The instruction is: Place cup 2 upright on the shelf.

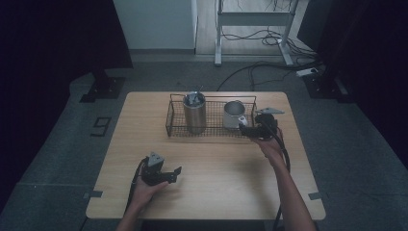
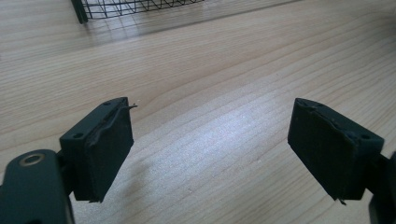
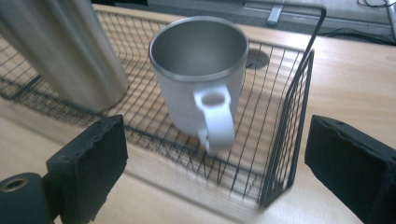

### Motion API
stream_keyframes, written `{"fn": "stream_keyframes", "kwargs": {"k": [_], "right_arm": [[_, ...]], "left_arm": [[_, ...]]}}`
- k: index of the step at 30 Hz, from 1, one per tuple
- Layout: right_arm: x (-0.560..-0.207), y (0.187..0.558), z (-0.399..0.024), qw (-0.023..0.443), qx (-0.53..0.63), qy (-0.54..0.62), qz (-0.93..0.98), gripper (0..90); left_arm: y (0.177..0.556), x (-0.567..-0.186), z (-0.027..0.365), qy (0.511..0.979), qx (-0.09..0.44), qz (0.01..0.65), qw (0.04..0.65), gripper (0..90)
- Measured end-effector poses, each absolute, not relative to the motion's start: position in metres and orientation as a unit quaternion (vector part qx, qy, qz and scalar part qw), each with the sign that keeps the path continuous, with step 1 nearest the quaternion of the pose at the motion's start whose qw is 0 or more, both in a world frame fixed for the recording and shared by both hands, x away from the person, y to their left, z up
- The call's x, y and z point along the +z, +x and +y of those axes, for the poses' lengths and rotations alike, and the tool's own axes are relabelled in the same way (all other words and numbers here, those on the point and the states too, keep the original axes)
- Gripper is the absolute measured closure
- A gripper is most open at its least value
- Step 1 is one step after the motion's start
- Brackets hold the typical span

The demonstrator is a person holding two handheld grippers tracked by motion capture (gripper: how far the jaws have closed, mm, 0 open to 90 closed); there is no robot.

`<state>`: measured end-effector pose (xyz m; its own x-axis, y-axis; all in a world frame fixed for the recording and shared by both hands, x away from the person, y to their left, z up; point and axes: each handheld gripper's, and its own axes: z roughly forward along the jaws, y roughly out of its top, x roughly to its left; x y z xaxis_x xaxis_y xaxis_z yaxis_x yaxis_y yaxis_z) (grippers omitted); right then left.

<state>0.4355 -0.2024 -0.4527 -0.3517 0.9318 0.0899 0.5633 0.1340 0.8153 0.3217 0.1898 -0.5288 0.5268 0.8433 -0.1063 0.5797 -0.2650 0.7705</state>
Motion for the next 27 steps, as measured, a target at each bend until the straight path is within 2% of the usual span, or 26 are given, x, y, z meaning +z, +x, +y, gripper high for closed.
{"fn": "stream_keyframes", "kwargs": {"k": [18, 27], "right_arm": [[-0.486, 0.371, -0.226, 0.216, 0.428, 0.516, 0.71, 12.4], [-0.492, 0.361, -0.227, 0.221, 0.435, 0.51, 0.708, 13.0]], "left_arm": [[0.322, -0.53, 0.191, 0.782, 0.169, 0.456, 0.389, 14.3], [0.322, -0.531, 0.191, 0.782, 0.17, 0.458, 0.387, 14.3]]}}
